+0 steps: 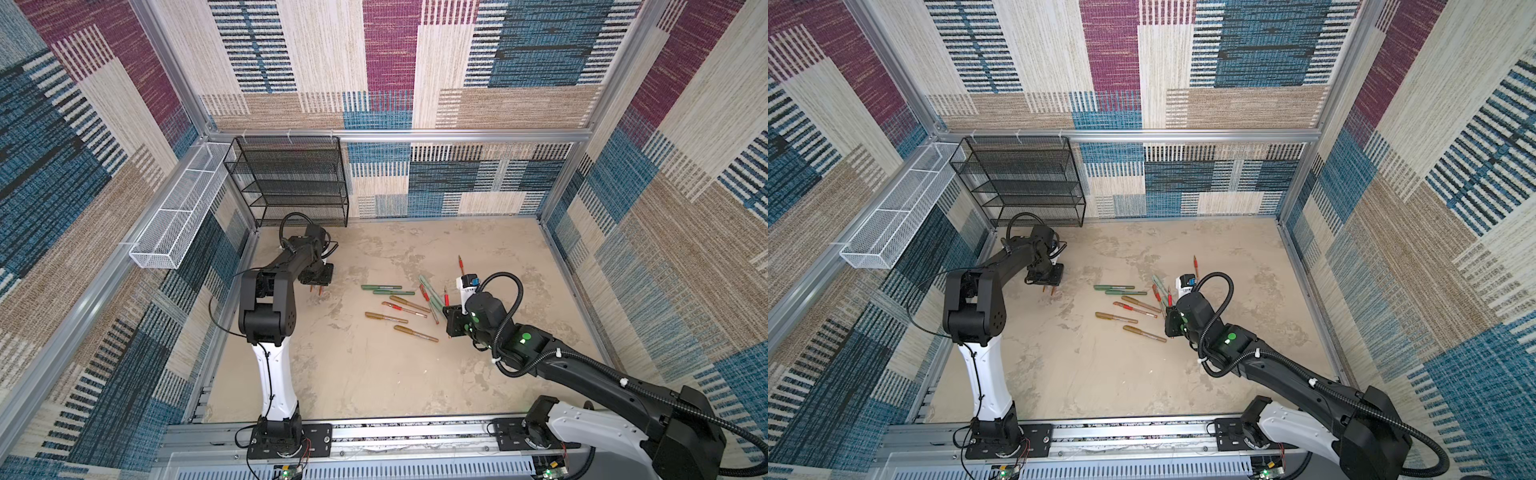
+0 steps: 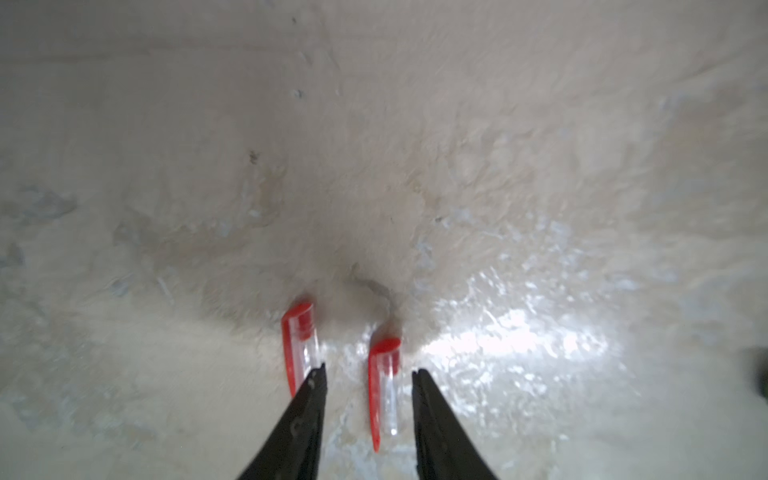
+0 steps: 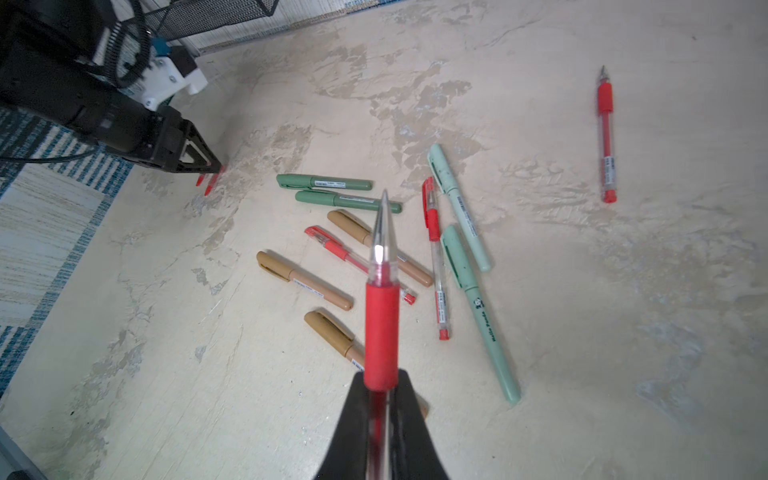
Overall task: Open the pen caps
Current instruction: 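Set the cap by the first cap with left gripper while right moves pen away, then lower the uncapped pen beside the first pen and open the right gripper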
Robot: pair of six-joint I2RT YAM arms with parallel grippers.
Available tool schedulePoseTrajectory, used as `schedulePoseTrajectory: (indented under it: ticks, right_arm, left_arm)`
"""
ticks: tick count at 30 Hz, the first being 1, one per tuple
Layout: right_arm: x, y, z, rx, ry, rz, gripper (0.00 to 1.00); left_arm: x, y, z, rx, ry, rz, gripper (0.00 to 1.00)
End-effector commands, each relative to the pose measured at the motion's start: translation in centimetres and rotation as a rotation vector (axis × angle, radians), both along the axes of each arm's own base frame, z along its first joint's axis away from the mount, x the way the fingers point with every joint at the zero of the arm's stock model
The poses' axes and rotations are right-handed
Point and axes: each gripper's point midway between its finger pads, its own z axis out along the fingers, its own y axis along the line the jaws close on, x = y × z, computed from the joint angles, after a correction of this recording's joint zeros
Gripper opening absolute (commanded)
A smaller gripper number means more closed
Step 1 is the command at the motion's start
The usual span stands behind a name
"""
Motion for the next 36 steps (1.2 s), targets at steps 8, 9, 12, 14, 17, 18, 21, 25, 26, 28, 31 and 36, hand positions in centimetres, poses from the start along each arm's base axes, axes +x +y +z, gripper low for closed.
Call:
schedulePoseTrajectory:
  ticks: [8, 9, 12, 14, 17, 18, 21, 25, 26, 28, 31, 36]
  right_arm:
    - [4.4, -2.5, 1.6, -0.114, -0.023, -0.056, 0.02]
    - [5.0, -2.7, 1.7, -0.127, -0.024, -0.059, 0.02]
    - [7.3, -3.9, 1.4, -0.168, -0.013, -0.075, 0.02]
    - [8.9, -4.9, 1.0, -0.183, 0.009, -0.087, 0.02]
    - [10.9, -6.2, 0.6, -0.214, 0.023, -0.098, 0.03]
    - [11.5, -6.6, 0.3, -0.223, 0.027, -0.103, 0.03]
    - [13.6, -8.3, -0.6, -0.246, 0.051, -0.129, 0.04]
    - [16.2, -10.3, -2.1, -0.270, 0.095, -0.142, 0.04]
    - [16.8, -10.8, -2.5, -0.279, 0.104, -0.145, 0.04]
    - [17.7, -11.7, -3.4, -0.297, 0.127, -0.151, 0.05]
    - [19.0, -12.7, -4.6, -0.301, 0.158, -0.150, 0.07]
    - [20.7, -13.1, -6.5, -0.290, 0.190, -0.133, 0.07]
  left_arm:
    - [-2.5, -2.4, 9.4, -0.138, -0.208, -0.033, 0.52]
    - [-3.0, -2.7, 10.1, -0.156, -0.227, -0.040, 0.54]
    - [-4.7, -3.3, 11.9, -0.207, -0.300, -0.055, 0.61]
    - [-6.0, -3.6, 13.3, -0.233, -0.352, -0.067, 0.66]
    - [-7.8, -3.7, 14.9, -0.252, -0.430, -0.090, 0.73]
    - [-8.4, -3.8, 15.2, -0.260, -0.454, -0.093, 0.75]
    - [-10.0, -4.1, 16.2, -0.295, -0.527, -0.115, 0.84]
    - [-11.6, -3.8, 17.0, -0.360, -0.564, -0.093, 0.90]
    - [-11.8, -3.7, 17.0, -0.373, -0.573, -0.087, 0.91]
    - [-11.8, -3.3, 17.3, -0.406, -0.584, -0.067, 0.92]
    - [-11.9, -2.6, 17.8, -0.434, -0.598, -0.019, 0.95]
    - [-11.9, -2.5, 17.6, -0.433, -0.608, -0.025, 0.97]
